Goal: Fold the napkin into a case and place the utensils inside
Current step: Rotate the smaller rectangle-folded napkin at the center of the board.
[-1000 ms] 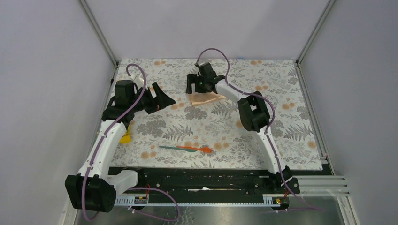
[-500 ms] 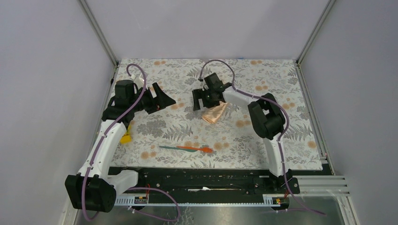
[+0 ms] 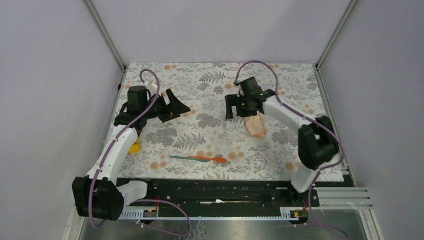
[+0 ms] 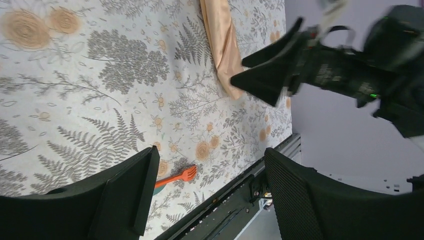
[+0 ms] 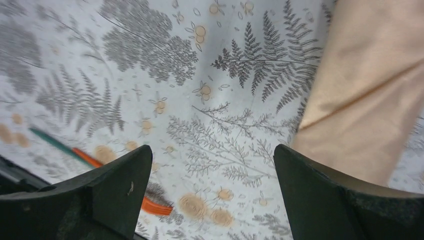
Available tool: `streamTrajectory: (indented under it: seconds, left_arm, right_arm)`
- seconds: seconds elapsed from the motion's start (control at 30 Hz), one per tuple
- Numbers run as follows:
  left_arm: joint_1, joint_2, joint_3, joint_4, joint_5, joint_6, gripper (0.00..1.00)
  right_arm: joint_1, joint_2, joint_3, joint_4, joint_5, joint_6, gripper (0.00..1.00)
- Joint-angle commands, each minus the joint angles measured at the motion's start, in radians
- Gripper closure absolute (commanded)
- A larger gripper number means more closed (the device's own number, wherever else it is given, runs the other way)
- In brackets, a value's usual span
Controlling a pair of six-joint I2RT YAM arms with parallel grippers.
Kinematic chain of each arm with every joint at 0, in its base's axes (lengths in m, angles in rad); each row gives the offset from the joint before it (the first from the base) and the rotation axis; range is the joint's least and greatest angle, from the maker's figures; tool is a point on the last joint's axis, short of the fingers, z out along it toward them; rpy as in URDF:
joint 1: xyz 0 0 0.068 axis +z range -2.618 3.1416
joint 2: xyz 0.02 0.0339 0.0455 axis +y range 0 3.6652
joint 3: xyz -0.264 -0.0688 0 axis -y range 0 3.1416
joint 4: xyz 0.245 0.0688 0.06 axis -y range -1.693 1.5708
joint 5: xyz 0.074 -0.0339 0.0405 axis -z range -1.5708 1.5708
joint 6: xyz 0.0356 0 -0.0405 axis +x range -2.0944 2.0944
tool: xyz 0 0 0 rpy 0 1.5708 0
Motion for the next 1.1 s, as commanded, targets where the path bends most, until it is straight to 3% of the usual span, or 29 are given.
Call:
streamTrajectory:
  seconds: [0.0,0.1,0.23,0.3,0.4,0.57,0.8,0.9,1.07]
  left_arm:
    - [-0.075,0.045,-0.037,0.156,0.042,-0.067,0.17]
    - [-0.216,0.126,-0.072,0.308,0.031,-0.155,0.18]
    - [-0.412,0.306,-0.051,0.555,0.004,-0.287,0.32]
    - [-0.491,0.384,-0.003,0.584,-0.042,-0.308,0.35]
    - [-0.556,0.504,0.083,0.588,-0.065,-0.318,0.42]
    - [-0.616,0.653,0.194,0.601,-0.062,-0.339,0.55]
    - [-0.627,0.743,0.272,0.601,-0.063,-0.358,0.65]
    - [-0.624,0.77,0.304,0.588,-0.06,-0.353,0.68]
    - [-0.609,0.825,0.356,0.558,-0.042,-0.34,0.8]
  right_arm:
    - [-0.123,-0.218,-0.141,0.182,-0.089,0.147,0.02]
    - [-0.244,-0.231,-0.209,0.278,-0.255,0.204,0.03]
    - [-0.421,-0.223,-0.331,0.399,-0.424,0.315,0.12]
    - [-0.496,-0.238,-0.433,0.506,-0.453,0.378,0.16]
    - [-0.543,-0.212,-0.495,0.532,-0.47,0.354,0.25]
    - [-0.546,-0.197,-0.575,0.56,-0.414,0.322,0.32]
    - [-0.479,-0.133,-0.657,0.741,-0.56,0.414,0.45]
    - [-0.422,-0.149,-0.668,0.782,-0.587,0.442,0.44]
    - [-0.457,-0.221,-0.585,0.566,-0.362,0.306,0.3]
